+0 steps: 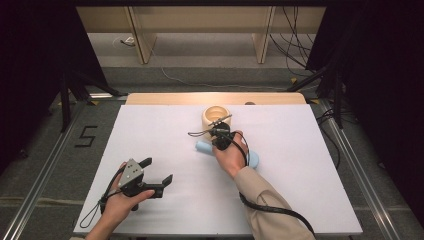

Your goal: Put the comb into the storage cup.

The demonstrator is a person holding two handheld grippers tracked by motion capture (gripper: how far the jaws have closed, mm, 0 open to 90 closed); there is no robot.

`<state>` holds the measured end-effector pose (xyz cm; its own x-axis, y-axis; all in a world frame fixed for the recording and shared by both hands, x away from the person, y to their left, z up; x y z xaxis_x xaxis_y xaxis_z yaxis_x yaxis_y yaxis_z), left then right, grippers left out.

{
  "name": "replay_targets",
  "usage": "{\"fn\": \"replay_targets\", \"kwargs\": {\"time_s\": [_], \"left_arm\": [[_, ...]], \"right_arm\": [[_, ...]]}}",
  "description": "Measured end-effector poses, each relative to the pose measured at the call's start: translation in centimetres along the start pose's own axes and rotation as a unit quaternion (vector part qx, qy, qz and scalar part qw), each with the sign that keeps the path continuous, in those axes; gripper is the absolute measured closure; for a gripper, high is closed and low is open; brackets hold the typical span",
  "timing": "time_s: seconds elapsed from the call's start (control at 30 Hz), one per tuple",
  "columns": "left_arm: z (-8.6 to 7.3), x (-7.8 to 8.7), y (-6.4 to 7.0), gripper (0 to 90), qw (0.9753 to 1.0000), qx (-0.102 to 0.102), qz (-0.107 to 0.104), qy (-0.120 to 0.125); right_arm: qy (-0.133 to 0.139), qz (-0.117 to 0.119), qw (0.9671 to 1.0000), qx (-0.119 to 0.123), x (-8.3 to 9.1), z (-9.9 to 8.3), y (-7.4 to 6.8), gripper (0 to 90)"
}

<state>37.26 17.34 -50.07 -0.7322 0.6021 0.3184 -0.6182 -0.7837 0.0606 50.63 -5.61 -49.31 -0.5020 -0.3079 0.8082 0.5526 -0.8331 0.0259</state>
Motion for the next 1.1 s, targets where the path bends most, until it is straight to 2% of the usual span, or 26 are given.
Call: {"fn": "replay_targets", "kwargs": {"time_s": [0.57, 0.77, 1.1], "left_arm": [[0.0, 0.0, 0.0, 3.4, 1.0, 0.0, 0.0, -0.001], [-0.1, 0.0, 0.0, 3.4, 1.0, 0.0, 0.001, -0.001], [-0.1, 0.0, 0.0, 3.5, 1.0, 0.001, 0.001, -0.001]], "right_arm": [[-0.02, -0.017, 0.9996, -0.006, -1.1, 0.1, 0.2, 90.0], [-0.031, -0.013, 0.9994, -0.012, -1.5, -0.2, 0.1, 90.0], [-0.05, 0.01, 0.9987, 0.007, -1.0, -0.6, -0.7, 90.0]]}}
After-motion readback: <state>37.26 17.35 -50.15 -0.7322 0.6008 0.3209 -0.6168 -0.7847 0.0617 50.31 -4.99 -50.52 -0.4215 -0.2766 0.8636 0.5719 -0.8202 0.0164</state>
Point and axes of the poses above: each handheld gripper's, and its own axes: x roughly backward along the jaws, z roughly out of its top, y roughly to its right, the point moved 5 cm from there along -x, roughly forward along the jaws
